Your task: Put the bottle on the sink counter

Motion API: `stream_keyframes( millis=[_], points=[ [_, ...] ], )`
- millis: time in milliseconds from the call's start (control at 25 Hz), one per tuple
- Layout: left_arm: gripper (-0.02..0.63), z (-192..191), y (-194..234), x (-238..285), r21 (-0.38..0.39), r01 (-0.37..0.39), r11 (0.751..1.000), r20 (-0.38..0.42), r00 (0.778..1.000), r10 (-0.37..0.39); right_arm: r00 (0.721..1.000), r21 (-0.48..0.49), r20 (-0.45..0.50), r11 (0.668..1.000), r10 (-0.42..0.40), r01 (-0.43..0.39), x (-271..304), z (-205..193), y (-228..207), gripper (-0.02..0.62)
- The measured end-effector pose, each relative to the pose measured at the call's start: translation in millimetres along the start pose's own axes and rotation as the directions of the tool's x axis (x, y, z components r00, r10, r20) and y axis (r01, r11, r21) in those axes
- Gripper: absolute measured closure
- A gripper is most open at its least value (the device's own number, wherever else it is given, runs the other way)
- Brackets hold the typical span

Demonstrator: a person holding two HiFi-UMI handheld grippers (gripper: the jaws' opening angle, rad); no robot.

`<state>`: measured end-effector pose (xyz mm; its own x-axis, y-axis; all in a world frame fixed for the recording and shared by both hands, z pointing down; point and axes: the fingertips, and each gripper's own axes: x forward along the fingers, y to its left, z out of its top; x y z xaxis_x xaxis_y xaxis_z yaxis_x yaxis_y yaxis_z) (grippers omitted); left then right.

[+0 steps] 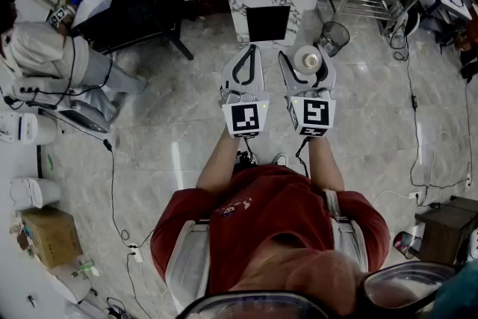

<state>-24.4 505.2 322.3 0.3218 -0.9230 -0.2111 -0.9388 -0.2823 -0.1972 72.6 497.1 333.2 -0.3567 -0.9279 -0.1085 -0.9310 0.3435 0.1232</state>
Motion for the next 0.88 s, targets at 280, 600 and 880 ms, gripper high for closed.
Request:
stream_keyframes(
  millis=[280,600,880],
  points=[
    [0.603,5.1,12.7,-17.0,-0.015,0.021,1.0,0.024,1.0,-0.02,1.0,-0.014,-0.016,1.0,-0.024,0.024,-8.0,1.2,21.6,0.253],
    [0.603,7.3,33.3,-25.6,-0.019,0.048,0.999,0.079,0.996,-0.047,0.999,-0.003,-0.017,0.999,-0.05,0.05,-2.9,-0.4,42.4,0.252],
    [0.603,-5.6,55.3,-36.3,-0.042,0.077,0.996,0.048,0.996,-0.075,0.997,-0.001,-0.02,0.997,-0.081,0.081,3.6,-3.5,64.9,0.252]
  ],
)
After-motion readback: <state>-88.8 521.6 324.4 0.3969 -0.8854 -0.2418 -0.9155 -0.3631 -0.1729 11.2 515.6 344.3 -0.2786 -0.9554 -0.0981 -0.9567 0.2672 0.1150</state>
